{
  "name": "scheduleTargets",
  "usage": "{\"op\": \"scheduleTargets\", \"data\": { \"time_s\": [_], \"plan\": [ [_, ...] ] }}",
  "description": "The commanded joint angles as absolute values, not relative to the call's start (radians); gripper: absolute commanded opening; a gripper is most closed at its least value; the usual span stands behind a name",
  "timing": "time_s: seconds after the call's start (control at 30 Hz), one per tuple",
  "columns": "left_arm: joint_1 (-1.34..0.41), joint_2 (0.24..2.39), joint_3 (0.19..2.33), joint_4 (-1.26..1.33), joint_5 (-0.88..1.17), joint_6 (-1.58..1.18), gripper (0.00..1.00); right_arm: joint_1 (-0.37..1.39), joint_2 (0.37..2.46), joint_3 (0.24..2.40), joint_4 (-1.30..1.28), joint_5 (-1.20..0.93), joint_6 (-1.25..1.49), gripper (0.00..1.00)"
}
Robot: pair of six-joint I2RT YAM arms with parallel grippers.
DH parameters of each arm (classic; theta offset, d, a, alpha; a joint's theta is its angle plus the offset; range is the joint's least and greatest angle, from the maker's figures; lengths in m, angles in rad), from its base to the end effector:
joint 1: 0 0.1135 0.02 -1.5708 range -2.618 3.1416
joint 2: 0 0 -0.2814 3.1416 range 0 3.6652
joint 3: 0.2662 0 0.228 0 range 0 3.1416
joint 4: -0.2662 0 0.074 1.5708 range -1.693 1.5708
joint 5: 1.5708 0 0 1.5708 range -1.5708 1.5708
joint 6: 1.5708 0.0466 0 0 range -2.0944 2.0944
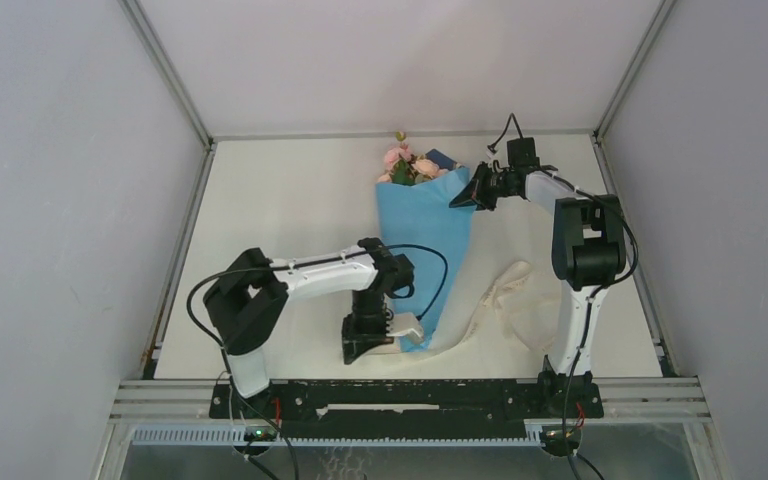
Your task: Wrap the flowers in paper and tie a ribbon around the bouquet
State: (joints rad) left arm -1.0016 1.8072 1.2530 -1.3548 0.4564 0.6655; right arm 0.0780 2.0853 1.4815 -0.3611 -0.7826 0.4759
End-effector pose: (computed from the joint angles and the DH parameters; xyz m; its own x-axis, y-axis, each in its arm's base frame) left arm 0.1261 -0.2352 0.2130 0.0183 0.9998 0.0043 0.8467 -0.0132 -0.5319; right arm 0.4307 0.0666 0.1950 -0.9372 0.2526 -0.2407 -0.0295 0.6299 0.7761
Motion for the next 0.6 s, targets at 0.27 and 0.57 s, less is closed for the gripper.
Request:
{"op": "scheduleTargets", "data": {
  "time_s": [0.27, 0.57],
  "plan": [
    [-0.512, 2.036, 1.354, -1.313, 0.519, 0.603, 0.0, 0.075, 1.967, 1.527, -0.349, -0.872, 0.572, 0.0],
    [-0.249, 2.199, 1.713, -1.135, 0.515, 0.256, 0.0, 0.076, 1.909, 1.474, -0.371, -0.892, 0.566, 0.0]
  ]
}}
